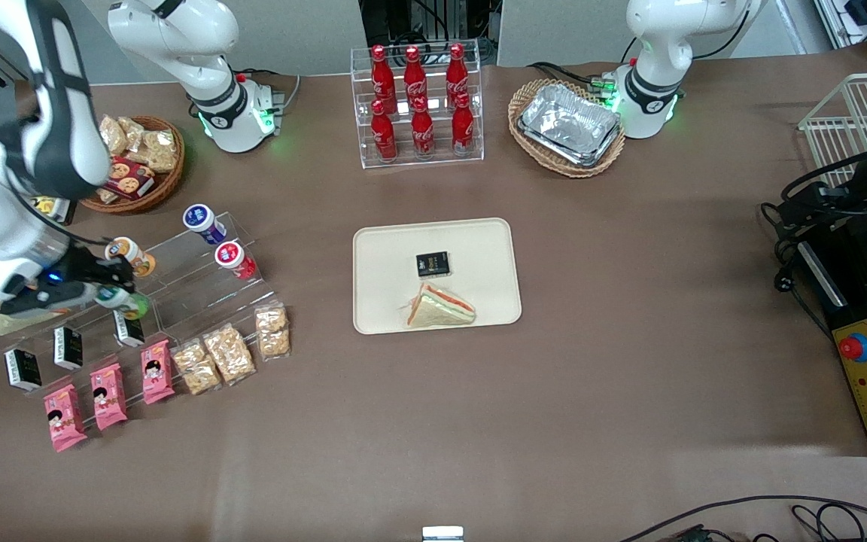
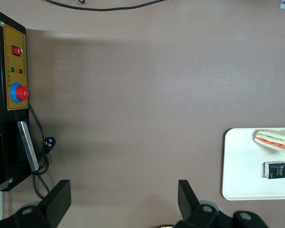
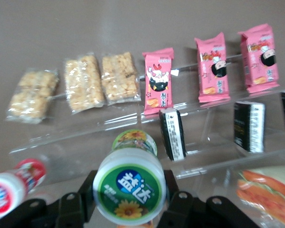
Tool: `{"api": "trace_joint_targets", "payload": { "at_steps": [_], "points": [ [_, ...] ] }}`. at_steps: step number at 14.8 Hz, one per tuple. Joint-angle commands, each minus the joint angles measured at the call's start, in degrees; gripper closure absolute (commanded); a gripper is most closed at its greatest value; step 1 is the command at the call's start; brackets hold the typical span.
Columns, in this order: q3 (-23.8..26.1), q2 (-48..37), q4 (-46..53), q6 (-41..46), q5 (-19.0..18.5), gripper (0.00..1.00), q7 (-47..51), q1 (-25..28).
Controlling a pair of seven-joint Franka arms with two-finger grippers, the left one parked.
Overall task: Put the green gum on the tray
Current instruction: 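Lift the green gum tub and carry it over the cream tray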
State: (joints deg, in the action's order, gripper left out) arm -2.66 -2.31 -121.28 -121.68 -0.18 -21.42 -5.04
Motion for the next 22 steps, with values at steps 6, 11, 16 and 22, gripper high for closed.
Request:
{"api": "trace_joint_targets", "payload": {
  "at_steps": [6,11,16,22],
  "points": [
    [0.20,-1.20,22.93,29.21,1.93,1.00,19.26,12.93],
    [0.11,0.45,22.32,27.56,2.82,1.00,42.90,29.44],
    [0.02,3.01,12.77,13.35,2.56,1.00,52.87,40.01],
    [-0.07,8.36,-1.93,-9.86,1.76,1.00,57.79,46.95]
  ]
}}
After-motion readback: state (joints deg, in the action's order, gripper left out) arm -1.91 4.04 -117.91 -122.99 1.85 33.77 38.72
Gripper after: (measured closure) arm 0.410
